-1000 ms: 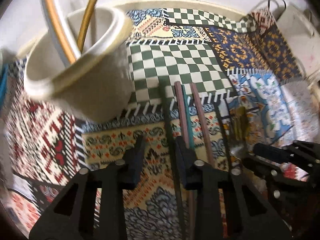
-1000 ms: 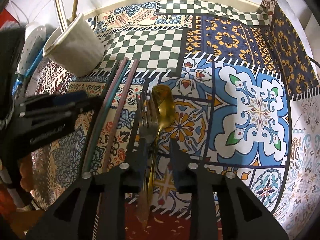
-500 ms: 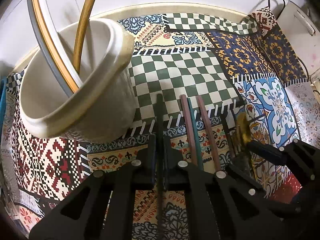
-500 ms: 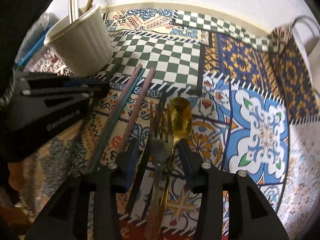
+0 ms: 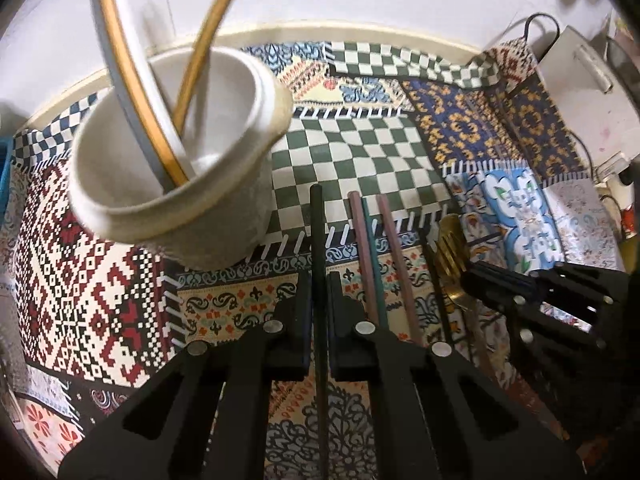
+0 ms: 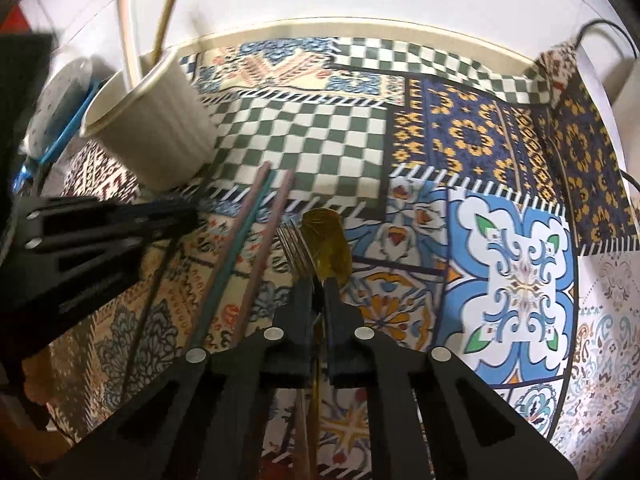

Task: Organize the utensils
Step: 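Lift the dark chopstick over the white cup while the right tool lifts the gold fork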

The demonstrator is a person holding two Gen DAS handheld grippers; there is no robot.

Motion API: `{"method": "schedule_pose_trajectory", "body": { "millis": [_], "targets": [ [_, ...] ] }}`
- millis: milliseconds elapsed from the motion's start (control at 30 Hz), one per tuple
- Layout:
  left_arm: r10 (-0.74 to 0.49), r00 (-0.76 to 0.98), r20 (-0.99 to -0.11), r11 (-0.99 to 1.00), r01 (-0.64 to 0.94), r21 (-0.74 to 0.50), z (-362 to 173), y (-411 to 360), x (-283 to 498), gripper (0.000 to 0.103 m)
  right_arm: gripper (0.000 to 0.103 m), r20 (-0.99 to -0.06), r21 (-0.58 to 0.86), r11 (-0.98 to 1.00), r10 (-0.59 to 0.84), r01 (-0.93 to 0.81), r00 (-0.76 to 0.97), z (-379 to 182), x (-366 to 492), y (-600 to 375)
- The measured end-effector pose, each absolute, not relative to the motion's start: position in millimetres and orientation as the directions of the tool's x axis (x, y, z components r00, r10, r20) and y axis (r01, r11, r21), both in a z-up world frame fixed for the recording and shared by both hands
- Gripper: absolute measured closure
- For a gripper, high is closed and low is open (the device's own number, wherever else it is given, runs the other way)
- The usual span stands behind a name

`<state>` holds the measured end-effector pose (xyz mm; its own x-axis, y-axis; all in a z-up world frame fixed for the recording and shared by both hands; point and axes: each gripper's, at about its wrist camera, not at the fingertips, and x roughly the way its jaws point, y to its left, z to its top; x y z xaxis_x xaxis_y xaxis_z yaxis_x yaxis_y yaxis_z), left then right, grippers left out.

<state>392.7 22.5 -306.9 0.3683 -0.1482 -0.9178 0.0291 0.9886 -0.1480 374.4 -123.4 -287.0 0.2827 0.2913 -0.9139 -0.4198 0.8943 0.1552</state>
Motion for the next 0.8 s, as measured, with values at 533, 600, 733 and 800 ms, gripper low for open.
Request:
{"method": "schedule_pose_trajectory", "body": {
  "millis": [533, 600, 733, 800],
  "targets": [
    [-0.134, 0.487, -0.863, 0.99, 0.019, -0.143, -241.8, 39.4, 351.7, 0.098, 0.101, -0.891, 0.183, 0.889, 0.33, -0.42, 0.311, -271.2, 360.7, -136.6],
    [-0.124, 0.488, -0.864, 0.991, 0.01, -0.137, -240.3, 42.4, 348.9, 0.098, 0.101, -0.893, 0.17, 0.888, 0.322, -0.428, 0.314, -269.4, 363.4, -131.4],
    [-0.105, 0.483, -0.869, 0.991, -0.019, -0.13, -242.2, 47.6, 346.2, 0.098, 0.101, -0.91, 0.191, 0.878, 0.326, -0.438, 0.256, -274.1, 370.4, -126.1],
    [-0.097, 0.481, -0.872, 0.991, -0.035, -0.129, -245.1, 48.8, 347.6, 0.098, 0.1, -0.916, 0.172, 0.878, 0.309, -0.446, 0.255, -275.0, 371.7, -124.3]
  ]
}}
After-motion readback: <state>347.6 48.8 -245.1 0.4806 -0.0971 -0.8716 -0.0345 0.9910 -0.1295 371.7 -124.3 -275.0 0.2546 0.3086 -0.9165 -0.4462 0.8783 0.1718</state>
